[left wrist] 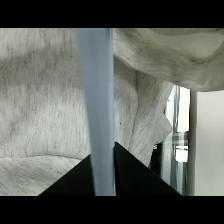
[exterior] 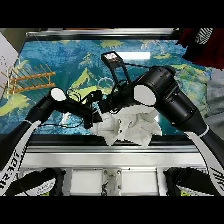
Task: Fold the clothes and pants, and hang the long-sleeved shirts on hangers.
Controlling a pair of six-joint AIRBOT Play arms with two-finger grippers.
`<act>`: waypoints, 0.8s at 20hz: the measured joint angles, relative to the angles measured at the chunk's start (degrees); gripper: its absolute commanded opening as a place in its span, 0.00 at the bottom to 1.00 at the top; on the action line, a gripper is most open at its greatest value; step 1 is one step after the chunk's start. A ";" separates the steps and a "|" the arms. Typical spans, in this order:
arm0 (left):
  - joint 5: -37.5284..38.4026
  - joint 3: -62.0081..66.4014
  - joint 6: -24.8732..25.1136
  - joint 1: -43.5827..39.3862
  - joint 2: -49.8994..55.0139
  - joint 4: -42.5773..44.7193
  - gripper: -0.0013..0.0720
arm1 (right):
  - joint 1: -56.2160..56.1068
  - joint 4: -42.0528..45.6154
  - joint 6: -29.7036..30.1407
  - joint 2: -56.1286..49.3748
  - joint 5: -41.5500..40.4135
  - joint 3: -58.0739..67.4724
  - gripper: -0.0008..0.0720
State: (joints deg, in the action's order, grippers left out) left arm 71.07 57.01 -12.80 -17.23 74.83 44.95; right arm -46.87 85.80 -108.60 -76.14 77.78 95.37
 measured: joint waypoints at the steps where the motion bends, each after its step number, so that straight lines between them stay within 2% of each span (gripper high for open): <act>1: -0.02 0.00 0.00 0.00 0.00 -0.02 0.05 | -0.02 -0.07 -0.02 0.00 -0.02 0.00 0.07; 2: -0.04 0.00 0.00 0.00 0.00 0.00 0.05 | -0.02 -0.13 -0.02 0.00 -0.04 0.00 0.21; 3: -0.31 0.02 -0.02 -0.02 0.00 -0.37 0.05 | -0.02 -1.05 -0.04 0.00 -0.52 0.02 0.49; 4: -0.46 0.02 -0.13 -0.07 0.00 -0.39 0.05 | -0.02 -1.22 -0.04 0.00 -0.39 0.00 0.66; 14: 0.72 0.02 -0.04 -0.04 0.00 -0.02 0.05 | 1.38 -3.17 0.28 2.43 1.84 0.00 0.66; 15: 0.72 0.02 -0.04 -0.04 0.00 -0.02 0.05 | 2.12 -3.76 0.66 3.26 2.25 0.02 0.62; 16: 0.79 0.02 -0.04 -0.04 0.00 -0.02 0.05 | 3.06 -4.00 0.70 4.02 2.75 0.02 0.52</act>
State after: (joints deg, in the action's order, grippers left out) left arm 71.85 57.04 -12.84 -17.28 74.83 44.93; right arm -43.81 81.80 -107.90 -72.12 80.53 95.39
